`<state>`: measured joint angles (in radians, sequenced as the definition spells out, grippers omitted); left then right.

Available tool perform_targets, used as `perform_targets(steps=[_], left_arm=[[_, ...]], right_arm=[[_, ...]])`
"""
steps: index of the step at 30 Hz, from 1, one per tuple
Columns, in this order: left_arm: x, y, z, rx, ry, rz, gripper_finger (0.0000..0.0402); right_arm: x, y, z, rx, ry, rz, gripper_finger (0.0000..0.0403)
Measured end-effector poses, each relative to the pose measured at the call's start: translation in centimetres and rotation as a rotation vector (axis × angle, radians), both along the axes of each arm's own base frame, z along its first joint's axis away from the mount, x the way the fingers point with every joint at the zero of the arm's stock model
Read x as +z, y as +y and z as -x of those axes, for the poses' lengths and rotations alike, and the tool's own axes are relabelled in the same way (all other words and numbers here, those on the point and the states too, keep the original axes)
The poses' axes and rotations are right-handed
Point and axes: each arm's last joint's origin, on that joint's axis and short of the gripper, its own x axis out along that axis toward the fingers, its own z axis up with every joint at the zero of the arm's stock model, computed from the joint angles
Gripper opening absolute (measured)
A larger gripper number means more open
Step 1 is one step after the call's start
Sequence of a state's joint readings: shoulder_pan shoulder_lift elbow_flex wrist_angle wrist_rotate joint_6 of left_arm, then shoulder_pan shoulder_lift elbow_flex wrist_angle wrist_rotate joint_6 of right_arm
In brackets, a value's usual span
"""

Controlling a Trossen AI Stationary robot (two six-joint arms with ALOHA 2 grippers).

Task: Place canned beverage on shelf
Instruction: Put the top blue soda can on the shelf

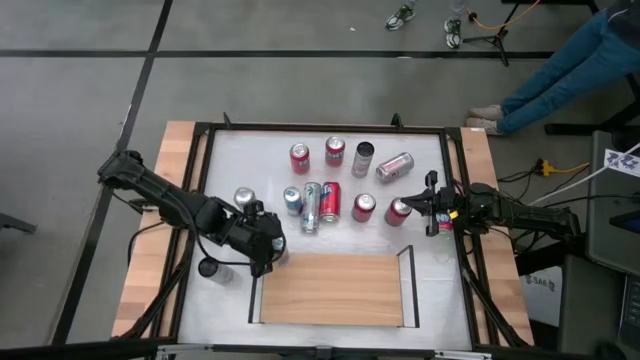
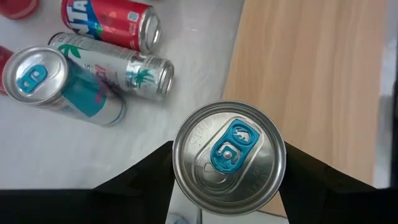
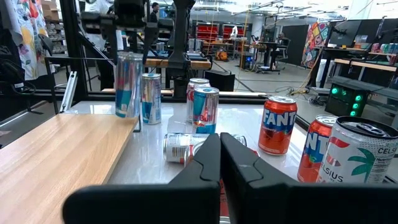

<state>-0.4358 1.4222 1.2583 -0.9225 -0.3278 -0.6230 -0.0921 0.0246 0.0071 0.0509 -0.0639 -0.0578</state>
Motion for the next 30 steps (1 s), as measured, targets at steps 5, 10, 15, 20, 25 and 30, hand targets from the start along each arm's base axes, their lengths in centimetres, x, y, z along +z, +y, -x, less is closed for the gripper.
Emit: perform_targets(steps=[5,10,15,20,25,30], left_arm=[[-0.8,0.0,0.2,-0.008,0.025,-0.014,0.0219],[-1.5,-0.6,0.6,-0.031,0.037,-0.032,0.0219],[-1.6,-1.1,0.9,-0.044,0.031,-0.051,0.0220],[-1.7,-1.1,1.0,-0.047,0.031,-0.054,0.0220],[-1.7,-1.2,0.9,-0.047,0.027,-0.052,0.0220],[-1.7,-1.2,0.9,-0.048,0.027,-0.049,0.0220]], right_arm=[[0.0,0.0,0.0,0.000,0.000,0.000,0.0001],[0.0,0.0,0.0,0.000,0.000,0.000,0.0001],[0.0,0.0,0.0,0.000,0.000,0.000,0.0001],[0.0,0.0,0.0,0.000,0.000,0.000,0.0001],[0.0,0.0,0.0,0.000,0.000,0.000,0.0001],[0.0,0.0,0.0,0.000,0.000,0.000,0.0001]])
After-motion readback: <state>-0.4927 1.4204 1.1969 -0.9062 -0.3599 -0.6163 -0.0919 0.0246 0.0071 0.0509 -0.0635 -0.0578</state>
